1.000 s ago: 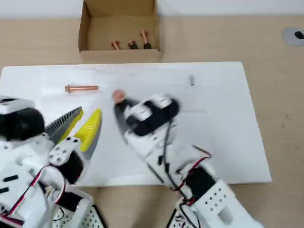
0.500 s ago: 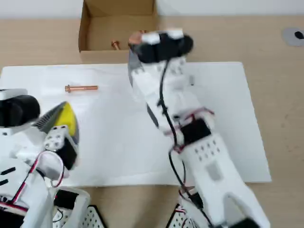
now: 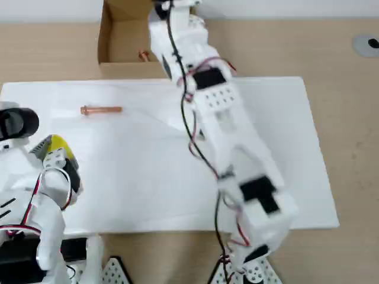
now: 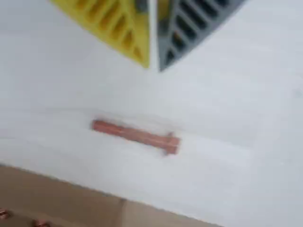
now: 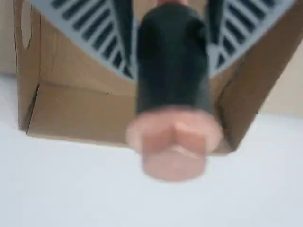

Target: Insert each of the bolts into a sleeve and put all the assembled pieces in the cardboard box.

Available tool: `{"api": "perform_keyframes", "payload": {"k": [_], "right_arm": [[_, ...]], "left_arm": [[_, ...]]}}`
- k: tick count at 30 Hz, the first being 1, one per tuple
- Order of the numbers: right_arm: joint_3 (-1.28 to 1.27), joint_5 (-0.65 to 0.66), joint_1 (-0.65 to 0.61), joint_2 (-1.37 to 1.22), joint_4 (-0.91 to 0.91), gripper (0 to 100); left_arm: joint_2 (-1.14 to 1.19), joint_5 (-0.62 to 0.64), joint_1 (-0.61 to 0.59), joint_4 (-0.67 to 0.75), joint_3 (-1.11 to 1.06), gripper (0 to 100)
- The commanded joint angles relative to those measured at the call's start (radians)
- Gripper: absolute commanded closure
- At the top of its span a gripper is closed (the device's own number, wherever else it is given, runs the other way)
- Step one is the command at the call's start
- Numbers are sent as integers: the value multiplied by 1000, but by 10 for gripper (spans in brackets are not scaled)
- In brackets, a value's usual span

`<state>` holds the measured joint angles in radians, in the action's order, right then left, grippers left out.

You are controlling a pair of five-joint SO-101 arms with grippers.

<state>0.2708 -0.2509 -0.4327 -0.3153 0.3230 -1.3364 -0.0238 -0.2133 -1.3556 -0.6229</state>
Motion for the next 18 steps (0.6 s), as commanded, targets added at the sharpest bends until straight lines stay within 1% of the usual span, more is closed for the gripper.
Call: {"api": "perform_keyframes", "payload": {"k": [1,6,10,14,18], "right_arm": [[314,-5,41,-191,-21,989],[599,-5,73,-495,-21,989],[796,-3,77,-690,-21,988],[932,-2,77,-832,-20,986],[989,17,77,-920,-20,986]], "left_arm": [[5,-34,-49,5,-6,994],[5,-34,-75,5,-25,994],[5,-34,-75,5,-32,994],[5,-34,-75,5,-35,994],[5,-34,-74,5,-38,994]]}}
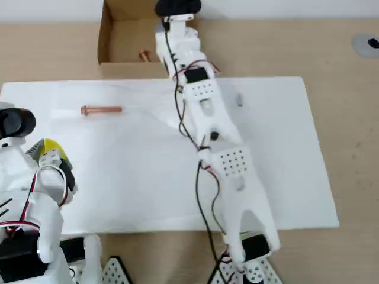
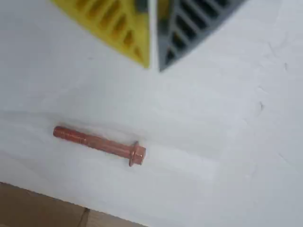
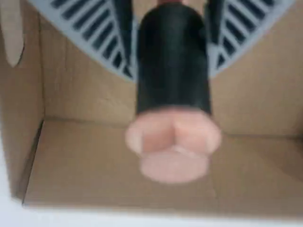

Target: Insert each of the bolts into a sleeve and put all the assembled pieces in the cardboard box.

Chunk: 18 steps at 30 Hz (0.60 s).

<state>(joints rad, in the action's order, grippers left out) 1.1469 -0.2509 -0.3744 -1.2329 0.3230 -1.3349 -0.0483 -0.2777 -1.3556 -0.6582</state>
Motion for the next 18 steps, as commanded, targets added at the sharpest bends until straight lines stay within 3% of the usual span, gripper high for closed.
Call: {"api": "perform_keyframes", "payload": {"k": [1,7,13,18], "right_arm": [[113,44,19,-15,-20,985],[117,97,18,-31,43,976],[117,97,15,-33,120,779],[119,95,15,-31,124,745]], "left_arm": [[4,-9,-9,5,-12,994],[4,-9,-11,69,-109,994],[4,-6,-9,118,-140,993],[15,54,-9,118,-140,933]]}}
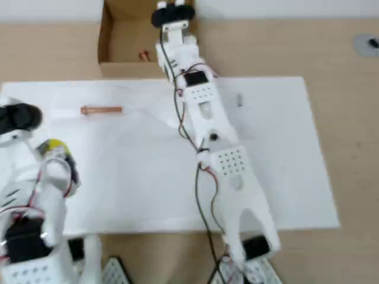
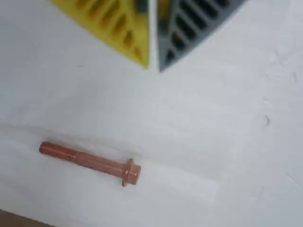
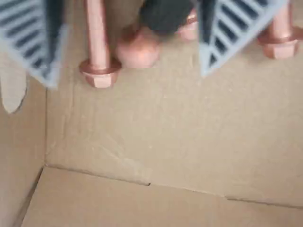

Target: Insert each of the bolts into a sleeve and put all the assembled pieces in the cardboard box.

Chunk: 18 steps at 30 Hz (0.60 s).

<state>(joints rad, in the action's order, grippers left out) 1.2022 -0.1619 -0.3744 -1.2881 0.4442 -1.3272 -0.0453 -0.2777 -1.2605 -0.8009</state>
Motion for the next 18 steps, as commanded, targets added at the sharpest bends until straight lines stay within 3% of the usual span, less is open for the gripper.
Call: {"api": "perform_keyframes", "payload": {"k": [1,4,8,13,18], "right_arm": [[68,6,15,24,3,745],[101,3,15,24,18,745],[206,3,12,24,150,745],[406,2,13,21,404,745],[464,2,19,77,592,745]], "left_arm": [[7,97,-9,20,5,903],[10,239,-6,25,32,844],[148,310,28,21,121,843],[567,450,31,2,305,843],[964,674,29,-48,563,840]]}}
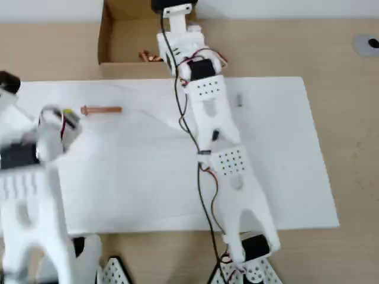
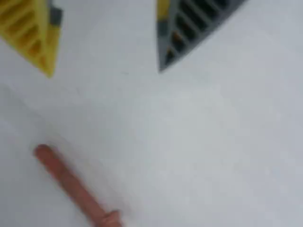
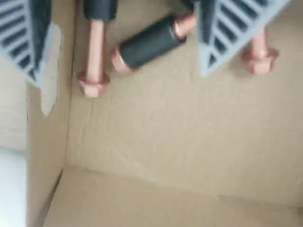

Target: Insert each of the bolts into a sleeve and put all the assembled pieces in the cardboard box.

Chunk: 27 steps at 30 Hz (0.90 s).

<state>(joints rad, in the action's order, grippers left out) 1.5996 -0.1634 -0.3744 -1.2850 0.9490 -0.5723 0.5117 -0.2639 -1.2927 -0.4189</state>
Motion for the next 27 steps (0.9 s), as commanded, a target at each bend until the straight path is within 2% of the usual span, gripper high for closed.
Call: {"api": "perform_keyframes", "payload": {"k": [1,7,15,27], "right_arm": [[65,3,22,96,120,745],[65,3,28,194,258,745],[65,3,24,262,354,745],[64,3,-12,260,356,745]], "left_arm": [[272,152,15,-18,230,840],[575,282,15,-14,448,840],[822,443,21,-14,577,840],[1030,486,23,-11,721,843]]}}
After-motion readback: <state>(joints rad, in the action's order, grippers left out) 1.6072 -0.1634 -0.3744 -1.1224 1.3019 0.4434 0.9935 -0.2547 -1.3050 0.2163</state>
